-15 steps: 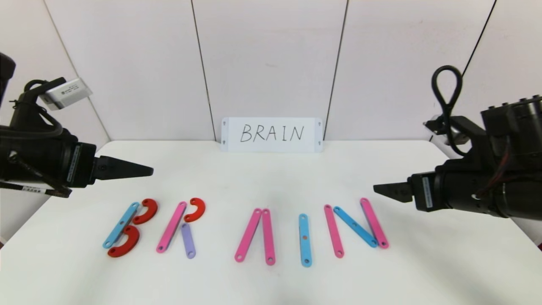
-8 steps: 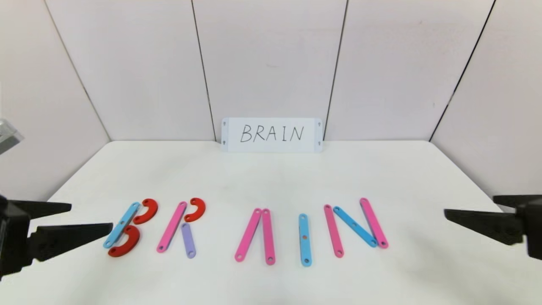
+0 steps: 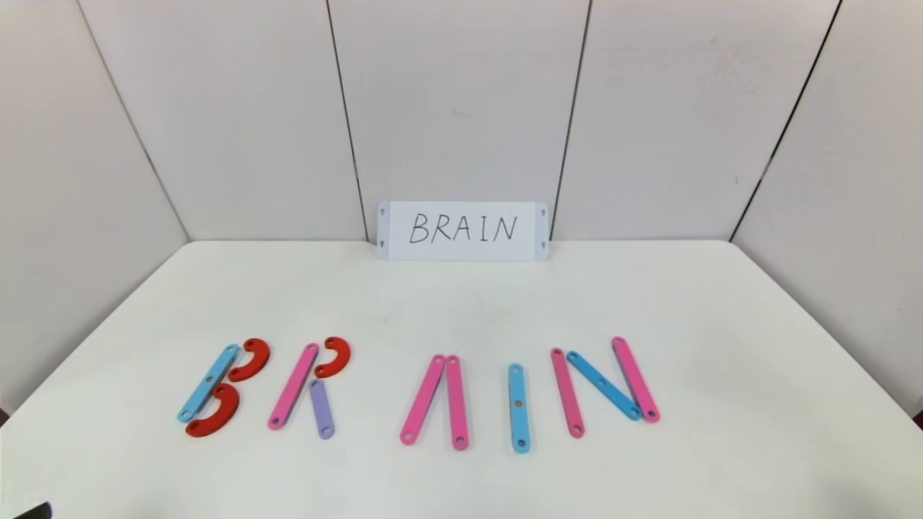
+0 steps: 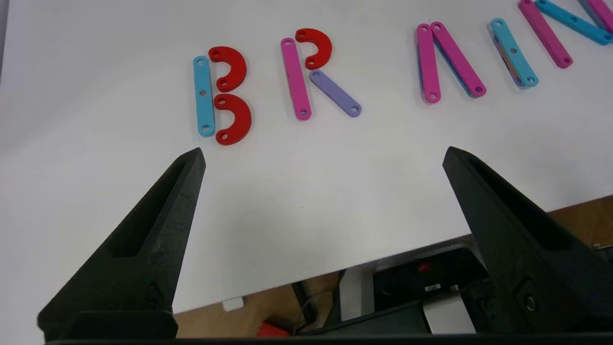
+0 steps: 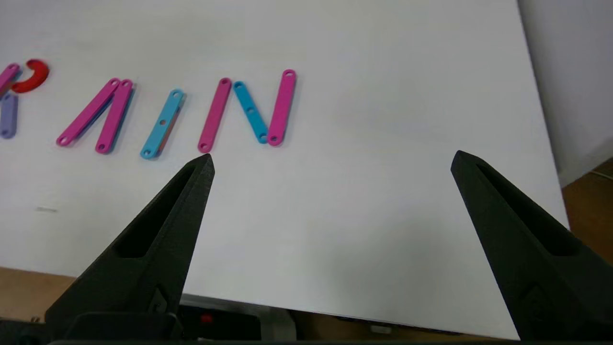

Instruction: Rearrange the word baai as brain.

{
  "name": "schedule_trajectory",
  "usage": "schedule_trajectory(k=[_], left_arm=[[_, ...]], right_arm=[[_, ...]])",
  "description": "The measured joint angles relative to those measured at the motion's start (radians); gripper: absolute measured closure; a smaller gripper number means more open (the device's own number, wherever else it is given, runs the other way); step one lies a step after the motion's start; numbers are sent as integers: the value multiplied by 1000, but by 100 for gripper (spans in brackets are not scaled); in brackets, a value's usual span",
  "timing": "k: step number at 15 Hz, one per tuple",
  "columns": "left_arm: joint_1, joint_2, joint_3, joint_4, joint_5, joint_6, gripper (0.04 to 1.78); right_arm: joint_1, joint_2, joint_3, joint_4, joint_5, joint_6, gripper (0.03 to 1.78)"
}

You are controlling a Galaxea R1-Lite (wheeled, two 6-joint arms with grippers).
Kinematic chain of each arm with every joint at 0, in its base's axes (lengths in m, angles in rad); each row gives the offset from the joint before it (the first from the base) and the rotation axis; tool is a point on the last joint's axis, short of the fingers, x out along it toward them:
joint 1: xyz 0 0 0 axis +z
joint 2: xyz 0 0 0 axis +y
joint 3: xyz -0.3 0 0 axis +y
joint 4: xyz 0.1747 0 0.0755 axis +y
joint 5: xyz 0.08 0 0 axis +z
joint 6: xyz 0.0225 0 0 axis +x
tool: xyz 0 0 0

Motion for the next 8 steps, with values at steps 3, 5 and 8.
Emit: schedule_trajectory(k=[3, 5, 8], left_arm=[[6, -139, 14, 44, 39, -59, 8], [11, -216, 25, 64, 100, -63, 8], [13, -320, 52, 74, 201, -63, 8]], right_arm=[[-115, -136, 36, 3, -3, 0, 8], [-178, -218, 53, 6, -5, 1, 8], [-264, -334, 91, -1, -2, 1, 8]])
